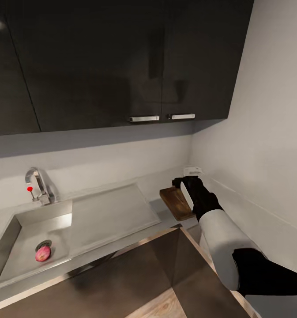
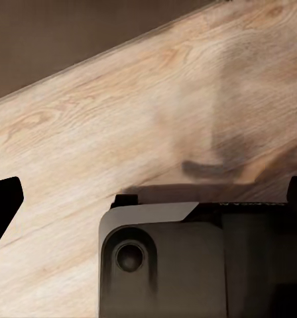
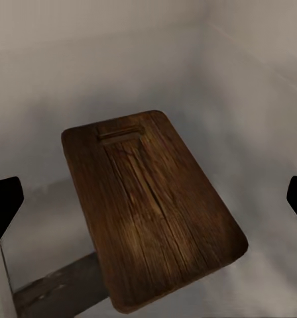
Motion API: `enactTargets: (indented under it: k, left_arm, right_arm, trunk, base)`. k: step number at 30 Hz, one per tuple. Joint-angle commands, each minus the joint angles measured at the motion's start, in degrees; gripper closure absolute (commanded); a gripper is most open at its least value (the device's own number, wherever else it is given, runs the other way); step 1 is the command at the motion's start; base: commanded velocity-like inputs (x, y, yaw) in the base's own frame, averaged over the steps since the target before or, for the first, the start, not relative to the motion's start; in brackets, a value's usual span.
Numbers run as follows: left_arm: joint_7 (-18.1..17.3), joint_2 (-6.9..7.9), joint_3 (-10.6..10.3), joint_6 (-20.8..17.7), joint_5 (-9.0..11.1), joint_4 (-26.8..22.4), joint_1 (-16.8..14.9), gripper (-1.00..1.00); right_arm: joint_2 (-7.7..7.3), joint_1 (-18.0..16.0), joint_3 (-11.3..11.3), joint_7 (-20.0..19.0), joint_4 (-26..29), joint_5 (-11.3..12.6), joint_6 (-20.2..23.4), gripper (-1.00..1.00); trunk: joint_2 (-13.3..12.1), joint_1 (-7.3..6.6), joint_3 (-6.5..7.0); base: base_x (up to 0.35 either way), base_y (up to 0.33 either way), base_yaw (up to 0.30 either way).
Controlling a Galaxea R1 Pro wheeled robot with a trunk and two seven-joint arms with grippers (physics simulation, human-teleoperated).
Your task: In the kitchen, take the Vidalia onion out of the sink, dice it on the chopping board with the paring knife, put the diced onion into the bowl on the countertop, then place both the paring knife and the chopping board into the sink.
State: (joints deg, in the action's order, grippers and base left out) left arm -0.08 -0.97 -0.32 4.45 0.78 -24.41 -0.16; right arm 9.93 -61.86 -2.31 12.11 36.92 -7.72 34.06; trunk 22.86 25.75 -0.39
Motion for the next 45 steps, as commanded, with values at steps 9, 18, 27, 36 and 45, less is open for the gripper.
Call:
enactTargets:
  k: [9,18,27,36,45]
  left_arm:
    - [-0.08,0.0,-0.03,0.17,0.22,0.1,-0.02,-1.0]
    - [-0.15,0.27,-0.17,-0.05,0.34,1.73,-0.02,-1.0]
    - [0.18,1.38,0.16,-0.3,0.5,7.98,-0.02,-1.0]
    - [0.07,1.83,0.14,-0.32,0.53,11.17,-0.02,-1.0]
    - [0.07,1.7,0.11,-0.38,0.61,12.67,-0.02,-1.0]
  right_arm:
    - [-1.2,-0.02,-0.24,-0.52,-1.62,-0.34,-3.51,-1.0]
    - [-6.6,-0.02,-0.24,-9.33,-1.9,-0.26,-5.88,-1.0]
    - [-7.55,-0.03,-0.05,-12.73,-2.1,-0.3,-6.6,-1.0]
    - [-7.64,-0.09,0.02,-12.74,-5.42,-0.36,-6.39,-1.0]
    - [-7.63,-0.04,0.09,-12.59,-5.68,-0.36,-6.22,-1.0]
  trunk:
    - [0.06,0.04,-0.04]
    - [0.06,0.04,-0.04]
    - [0.06,0.04,-0.04]
    - [0.06,0.04,-0.04]
    - [0.06,0.04,-0.04]
  base:
    - [0.039,0.0,0.0]
    - [0.001,0.0,0.0]
    - [0.0,0.0,0.0]
    - [0.0,0.0,0.0]
    - [0.003,0.0,0.0]
